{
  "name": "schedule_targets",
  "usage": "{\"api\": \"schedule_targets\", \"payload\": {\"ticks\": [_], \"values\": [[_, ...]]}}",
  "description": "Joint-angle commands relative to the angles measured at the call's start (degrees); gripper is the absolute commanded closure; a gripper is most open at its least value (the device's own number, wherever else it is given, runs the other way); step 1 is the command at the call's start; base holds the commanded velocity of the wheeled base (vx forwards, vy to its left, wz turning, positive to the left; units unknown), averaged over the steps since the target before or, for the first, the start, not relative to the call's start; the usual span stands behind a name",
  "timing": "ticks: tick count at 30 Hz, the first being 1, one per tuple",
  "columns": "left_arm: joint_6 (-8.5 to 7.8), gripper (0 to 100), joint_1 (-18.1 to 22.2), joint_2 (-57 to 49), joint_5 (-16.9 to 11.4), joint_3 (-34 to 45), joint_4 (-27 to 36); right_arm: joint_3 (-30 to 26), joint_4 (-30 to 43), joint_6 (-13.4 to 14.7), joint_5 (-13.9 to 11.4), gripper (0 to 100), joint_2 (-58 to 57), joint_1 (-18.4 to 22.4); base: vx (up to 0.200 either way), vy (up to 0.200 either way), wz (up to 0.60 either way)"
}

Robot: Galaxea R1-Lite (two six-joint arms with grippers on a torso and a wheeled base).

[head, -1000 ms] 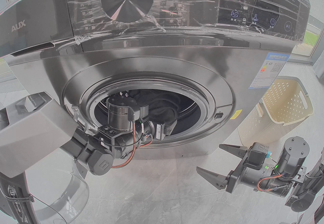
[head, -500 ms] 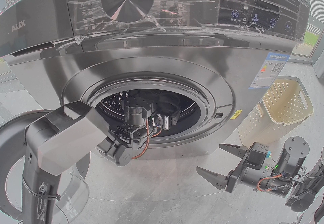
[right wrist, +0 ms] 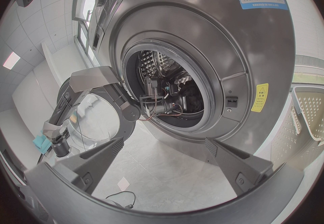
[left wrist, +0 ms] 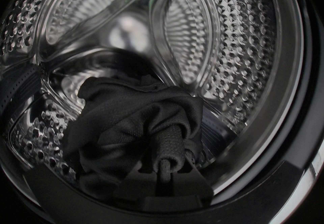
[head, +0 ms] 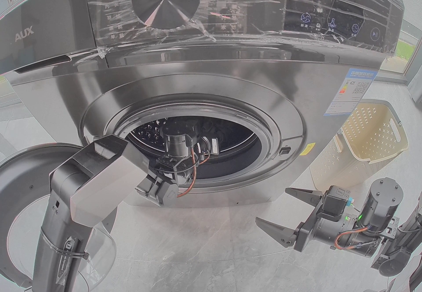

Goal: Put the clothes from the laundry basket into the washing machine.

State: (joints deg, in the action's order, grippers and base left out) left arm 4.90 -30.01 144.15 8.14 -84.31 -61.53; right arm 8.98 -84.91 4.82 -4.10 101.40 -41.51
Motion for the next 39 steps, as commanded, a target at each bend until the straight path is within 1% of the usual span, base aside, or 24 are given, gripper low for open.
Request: {"api": "schedule_targets", "payload": {"ticks": [1, 4, 5, 7, 13, 22, 23, 26, 31, 35, 36, 37, 39], "values": [[0.72, 100, 1.54, 3.50, 2.40, -7.54, -0.44, -0.02, 0.01, 0.02, -0.03, 0, 0.38, -0.06, 0.000, 0.000, 0.00], [2.39, 100, 2.50, 6.84, 6.18, -15.27, 0.44, -0.02, 0.01, 0.11, -0.03, 0, 0.90, -0.06, 0.000, 0.000, 0.00], [2.48, 100, 2.68, 7.63, 6.45, -17.03, 0.53, -0.02, 0.01, 0.11, -0.12, 0, 1.08, -0.06, 0.000, 0.000, 0.00], [2.57, 100, 3.12, 9.13, 6.53, -20.28, 1.15, -0.02, -0.08, 0.11, -0.03, 0, 1.43, -0.06, 0.000, 0.000, 0.00], [3.10, 100, 2.77, 9.92, 6.53, -23.09, 3.25, -0.02, -0.08, 0.19, -0.03, 0, 1.34, -0.85, 0.000, 0.000, 0.00], [3.27, 100, 2.94, 9.65, 6.53, -23.00, 4.05, -0.02, -0.08, 0.19, -0.03, 0, 1.17, -1.03, 0.000, 0.000, 0.00], [3.36, 0, 2.94, 9.65, 6.62, -22.65, 3.96, -0.02, -0.17, 0.19, -0.03, 0, 1.25, -0.94, 0.000, 0.000, 0.00], [3.36, 0, 2.86, 9.48, 7.33, -22.04, 4.40, -0.02, -0.17, 0.19, -0.03, 0, 1.25, -0.94, 0.000, 0.000, 0.00], [3.36, 0, 2.42, 5.70, 7.41, -15.89, 5.45, -0.02, -0.17, 0.19, -0.03, 0, 1.17, -0.94, 0.000, 0.000, 0.00], [3.10, 0, 1.19, -0.01, 7.41, -7.27, 4.84, -0.11, -0.17, 0.19, -0.03, 0, 1.25, -0.94, 0.000, 0.000, 0.00], [3.10, 0, 1.19, -0.28, 7.41, -7.01, 4.75, -0.11, -0.17, 0.19, -0.03, 0, 1.17, -0.94, 0.000, 0.000, 0.00], [3.01, 0, 0.39, -3.44, 7.41, -3.05, 4.57, -0.11, -0.17, 0.19, -0.03, 0, 1.17, -0.94, 0.000, 0.000, 0.00], [2.75, 0, -0.13, -6.34, 7.41, 0.73, 4.22, -0.11, -0.17, 0.19, -0.03, 0, 1.17, -0.94, 0.000, 0.000, 0.00]]}}
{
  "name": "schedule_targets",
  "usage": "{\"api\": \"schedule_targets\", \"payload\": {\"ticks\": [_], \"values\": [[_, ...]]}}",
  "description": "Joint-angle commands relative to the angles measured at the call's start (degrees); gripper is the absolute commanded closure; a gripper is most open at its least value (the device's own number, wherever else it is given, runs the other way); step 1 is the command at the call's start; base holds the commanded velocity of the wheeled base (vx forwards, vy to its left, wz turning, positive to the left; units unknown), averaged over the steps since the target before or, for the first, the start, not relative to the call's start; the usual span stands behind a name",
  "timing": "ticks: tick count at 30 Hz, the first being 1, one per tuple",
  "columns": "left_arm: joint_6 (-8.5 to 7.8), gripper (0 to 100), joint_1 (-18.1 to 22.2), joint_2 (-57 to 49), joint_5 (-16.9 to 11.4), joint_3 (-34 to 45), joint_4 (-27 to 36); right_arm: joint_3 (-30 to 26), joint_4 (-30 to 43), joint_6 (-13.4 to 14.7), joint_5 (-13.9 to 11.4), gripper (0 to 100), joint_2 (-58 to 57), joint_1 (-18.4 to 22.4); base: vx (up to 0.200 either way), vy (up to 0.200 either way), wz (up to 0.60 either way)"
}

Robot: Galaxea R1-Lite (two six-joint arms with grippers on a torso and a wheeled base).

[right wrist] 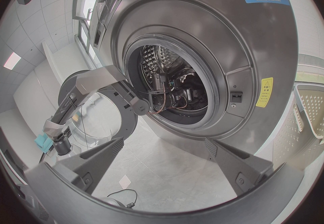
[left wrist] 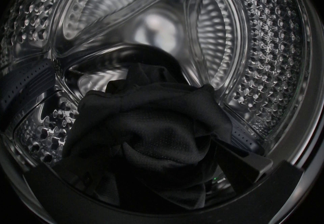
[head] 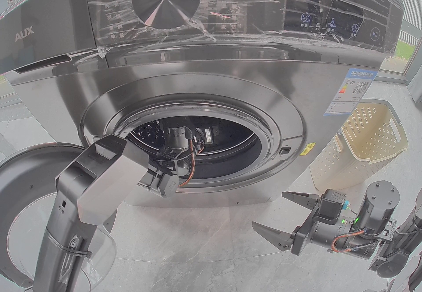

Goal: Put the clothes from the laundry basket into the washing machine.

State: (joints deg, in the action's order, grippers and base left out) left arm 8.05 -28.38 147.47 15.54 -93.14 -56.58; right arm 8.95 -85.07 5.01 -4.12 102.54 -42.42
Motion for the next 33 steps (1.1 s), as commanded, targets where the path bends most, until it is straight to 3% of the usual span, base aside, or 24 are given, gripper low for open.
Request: {"api": "schedule_targets", "payload": {"ticks": [1, 8, 15, 33], "values": [[-0.40, 0, -1.85, -9.83, 0.01, 9.82, -0.82, -0.07, -0.01, 0.00, -0.01, 0, 0.03, -0.03, 0.000, 0.000, 0.00], [-1.54, 0, -5.02, -18.97, 0.01, 24.76, -0.03, -0.16, 0.08, 0.09, -0.01, 0, 0.03, 0.06, 0.000, 0.000, 0.00], [-3.12, 0, -8.45, -20.73, -0.43, 36.89, -2.40, -0.69, -0.01, 0.09, -0.01, 0, 0.12, -0.03, 0.000, 0.000, 0.00], [-2.51, 0, -17.85, -28.82, -0.87, 58.95, -14.79, -1.39, -0.10, 0.09, -0.01, 0, -0.93, 0.50, 0.000, 0.000, 0.00]]}}
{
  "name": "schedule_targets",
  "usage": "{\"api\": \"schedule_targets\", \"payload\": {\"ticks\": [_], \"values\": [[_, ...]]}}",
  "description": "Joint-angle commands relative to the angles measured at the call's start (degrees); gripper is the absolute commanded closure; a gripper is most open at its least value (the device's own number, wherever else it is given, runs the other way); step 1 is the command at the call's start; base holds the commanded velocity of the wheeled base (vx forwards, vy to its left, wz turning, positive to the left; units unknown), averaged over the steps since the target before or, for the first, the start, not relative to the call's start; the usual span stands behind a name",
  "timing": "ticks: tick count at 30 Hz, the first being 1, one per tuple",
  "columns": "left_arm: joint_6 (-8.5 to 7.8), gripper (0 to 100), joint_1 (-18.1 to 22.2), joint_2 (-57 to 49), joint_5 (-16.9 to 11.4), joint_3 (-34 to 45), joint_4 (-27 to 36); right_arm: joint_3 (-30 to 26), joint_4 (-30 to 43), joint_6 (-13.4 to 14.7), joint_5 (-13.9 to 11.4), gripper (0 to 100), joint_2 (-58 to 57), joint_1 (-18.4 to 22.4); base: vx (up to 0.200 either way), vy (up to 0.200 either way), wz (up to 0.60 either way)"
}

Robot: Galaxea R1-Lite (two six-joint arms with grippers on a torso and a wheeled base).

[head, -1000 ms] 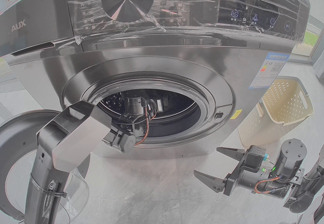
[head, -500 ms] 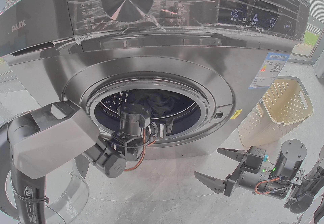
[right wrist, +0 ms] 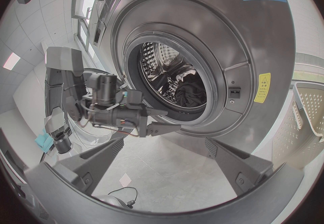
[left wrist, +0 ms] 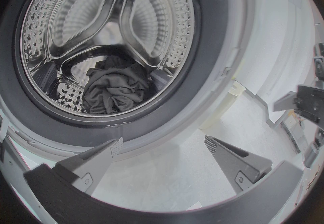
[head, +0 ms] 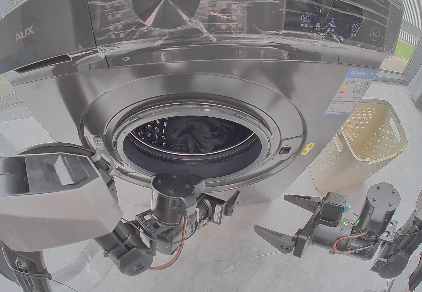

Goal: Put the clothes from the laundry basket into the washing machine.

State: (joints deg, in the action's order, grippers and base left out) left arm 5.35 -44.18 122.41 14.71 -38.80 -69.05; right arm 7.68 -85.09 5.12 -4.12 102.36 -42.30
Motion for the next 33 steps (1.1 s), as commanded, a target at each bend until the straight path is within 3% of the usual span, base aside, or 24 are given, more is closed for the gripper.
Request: {"api": "schedule_targets", "payload": {"ticks": [1, 10, 18, 21, 25, 33], "values": [[0.19, 0, -2.05, -3.75, -0.04, 4.61, -2.32, -0.12, -0.08, -0.02, -0.01, 0, -0.76, 0.38, 0.000, 0.000, 0.00], [0.98, 0, -3.19, -15.27, -0.04, 14.72, -3.64, -0.47, -0.08, -0.11, -0.01, 0, -3.75, 0.73, 0.000, 0.000, 0.00], [2.03, 0, -3.11, -19.40, 0.05, 22.72, -9.09, -0.47, 0.01, -0.11, 0.08, 0, -5.77, 0.90, 0.000, 0.000, 0.00], [2.03, 0, -3.11, -19.31, 0.32, 24.74, -11.55, -0.21, 0.01, -0.11, 0.08, 0, -6.04, 0.99, -0.200, 0.000, 0.00], [1.24, 0, -3.19, -19.13, 1.02, 27.46, -15.85, 0.14, 0.36, -0.11, 2.98, 0, -7.88, 1.61, -0.200, 0.000, 0.00], [0.80, 0, -2.49, -24.41, 2.16, 30.54, -19.46, -1.79, 0.80, -0.20, 3.15, 0, -12.63, 6.79, -0.200, 0.000, 0.00]]}}
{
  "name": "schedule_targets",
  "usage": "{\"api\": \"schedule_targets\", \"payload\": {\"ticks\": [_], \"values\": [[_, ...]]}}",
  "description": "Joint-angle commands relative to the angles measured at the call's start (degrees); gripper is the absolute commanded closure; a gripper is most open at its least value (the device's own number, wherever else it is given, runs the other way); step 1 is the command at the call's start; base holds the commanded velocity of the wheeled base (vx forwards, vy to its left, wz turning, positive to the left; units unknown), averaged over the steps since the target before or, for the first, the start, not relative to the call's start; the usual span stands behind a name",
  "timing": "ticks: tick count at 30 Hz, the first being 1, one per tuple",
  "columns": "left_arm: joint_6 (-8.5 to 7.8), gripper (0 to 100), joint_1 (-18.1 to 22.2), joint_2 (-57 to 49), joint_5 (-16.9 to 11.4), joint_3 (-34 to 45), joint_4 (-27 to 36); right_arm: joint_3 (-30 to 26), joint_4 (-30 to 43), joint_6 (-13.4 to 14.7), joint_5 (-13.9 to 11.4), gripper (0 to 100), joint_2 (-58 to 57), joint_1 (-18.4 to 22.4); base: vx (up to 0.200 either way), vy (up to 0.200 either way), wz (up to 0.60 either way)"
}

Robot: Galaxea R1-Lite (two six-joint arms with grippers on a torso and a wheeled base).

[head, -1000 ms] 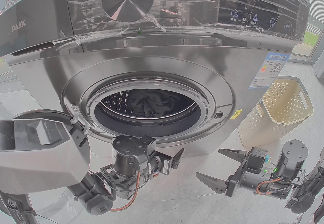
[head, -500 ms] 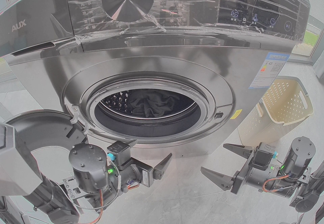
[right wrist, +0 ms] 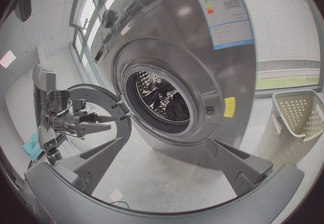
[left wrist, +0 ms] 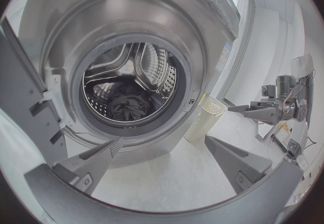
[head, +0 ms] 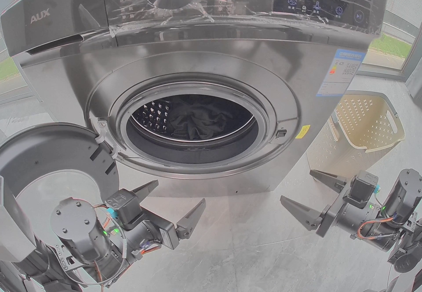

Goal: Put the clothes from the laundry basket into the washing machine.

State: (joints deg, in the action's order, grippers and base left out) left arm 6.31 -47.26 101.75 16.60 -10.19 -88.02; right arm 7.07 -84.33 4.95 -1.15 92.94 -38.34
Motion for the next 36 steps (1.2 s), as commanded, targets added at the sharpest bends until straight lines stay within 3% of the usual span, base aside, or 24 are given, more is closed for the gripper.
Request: {"api": "schedule_targets", "payload": {"ticks": [1, 6, 14, 19, 24, 26, 31, 32, 33, 34, 36], "values": [[-0.16, 0, 0.59, -6.13, 0.27, 3.16, -0.40, -1.45, 0.05, -0.12, 0.18, 0, -3.82, 4.77, -0.200, 0.000, 0.00], [-0.51, 0, 1.30, -10.88, 0.27, 5.71, -0.23, -1.62, 0.22, -0.20, 0.00, 0, -5.40, 9.16, -0.200, 0.000, 0.00], [-0.43, 0, 3.32, -17.91, 0.45, 10.19, 0.48, -4.70, 0.05, -0.20, 0.35, 0, -6.63, 9.95, -0.200, 0.000, 0.00], [-2.18, 0, 6.92, -30.04, -0.34, 10.19, 11.38, -6.37, 0.57, -0.55, 0.35, 0, -10.24, 12.50, -0.200, 0.000, 0.00], [-1.57, 0, 8.42, -39.70, -0.87, 10.19, 21.92, -7.07, 2.60, -0.29, 1.85, 0, -12.78, 12.94, -0.200, 0.000, 0.00], [-0.69, 0, 11.05, -45.59, -0.87, 10.19, 29.74, -7.07, 6.90, -0.38, 3.78, 0, -16.92, 13.11, 0.000, 0.000, 0.00], [0.01, 0, 15.09, -58.51, -4.56, 10.10, 43.46, -7.07, 19.91, 0.06, 4.22, 0, -28.61, 13.99, -0.040, 0.000, 0.00], [0.01, 0, 15.09, -58.51, -4.56, 10.10, 43.46, -7.07, 19.91, 0.06, 4.22, 0, -28.61, 13.99, -0.200, 0.000, 0.00], [-0.25, 0, 17.91, -63.17, -5.62, 10.10, 48.82, -7.07, 25.71, 0.32, 4.13, 0, -33.09, 15.93, -0.200, 0.000, 0.00], [-0.25, 0, 18.08, -63.61, -5.71, 10.10, 49.17, -7.07, 26.15, 0.32, 4.05, 0, -33.44, 16.19, -0.200, 0.000, 0.00], [-0.43, 0, 22.92, -70.55, -7.99, 10.10, 56.29, -7.07, 37.40, 0.32, 3.69, 0, -42.49, 21.11, -0.200, 0.000, 0.00]]}}
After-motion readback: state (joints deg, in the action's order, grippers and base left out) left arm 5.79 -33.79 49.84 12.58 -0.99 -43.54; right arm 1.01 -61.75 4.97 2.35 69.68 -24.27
